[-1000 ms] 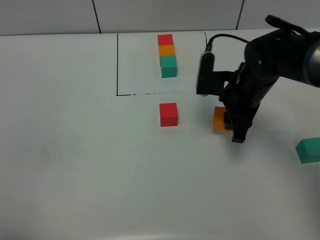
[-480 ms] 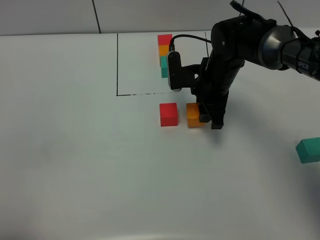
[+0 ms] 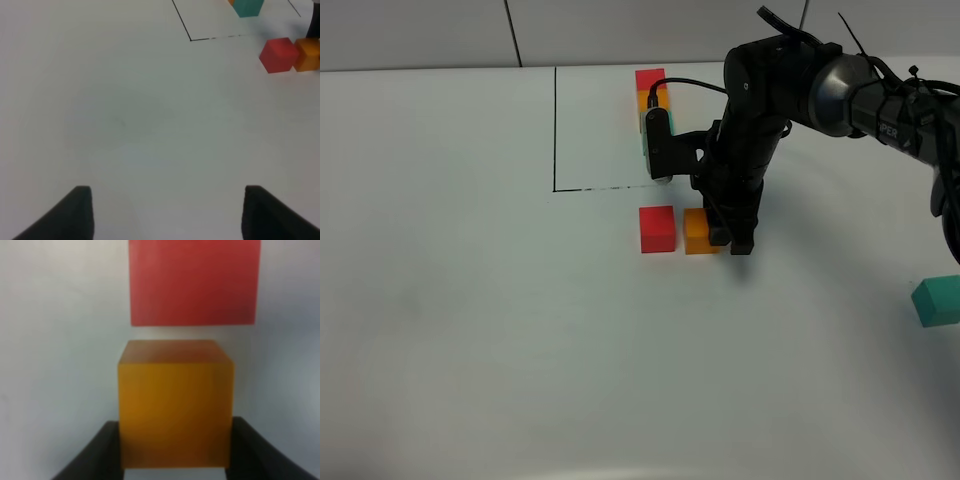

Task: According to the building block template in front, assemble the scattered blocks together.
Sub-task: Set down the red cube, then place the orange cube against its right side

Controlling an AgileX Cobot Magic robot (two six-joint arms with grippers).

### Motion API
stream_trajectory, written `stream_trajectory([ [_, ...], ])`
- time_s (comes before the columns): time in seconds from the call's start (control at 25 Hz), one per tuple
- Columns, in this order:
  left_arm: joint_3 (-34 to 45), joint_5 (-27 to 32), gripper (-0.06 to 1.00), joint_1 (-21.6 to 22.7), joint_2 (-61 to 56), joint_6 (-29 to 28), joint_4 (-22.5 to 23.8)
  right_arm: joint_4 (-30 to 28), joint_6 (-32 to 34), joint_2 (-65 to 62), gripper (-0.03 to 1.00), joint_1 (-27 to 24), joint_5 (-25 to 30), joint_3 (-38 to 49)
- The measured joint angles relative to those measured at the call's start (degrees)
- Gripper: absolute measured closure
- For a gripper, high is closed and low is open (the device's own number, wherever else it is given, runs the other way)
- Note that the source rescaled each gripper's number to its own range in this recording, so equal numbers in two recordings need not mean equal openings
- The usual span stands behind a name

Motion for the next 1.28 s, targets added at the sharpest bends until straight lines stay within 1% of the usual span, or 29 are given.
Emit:
stream_trajectory([
  [0.24,0.0,0.0,0.58,0.0,0.0,0.0,0.0,0.1,0.0,0.1,0.95,0.0,-0.5,0.0],
  [0.72,0.0,0.0,0.58,0.0,0.0,0.0,0.0,0.1,2.7,0.3,0.95,0.4,-1.2,-0.4],
  [0.92,0.0,0.0,0.58,0.0,0.0,0.0,0.0,1.5,2.8,0.4,0.95,0.4,-1.7,-0.4],
  [1.28,0.0,0.0,0.58,0.0,0.0,0.0,0.0,1.6,2.9,0.4,0.95,0.4,-1.7,-0.4],
])
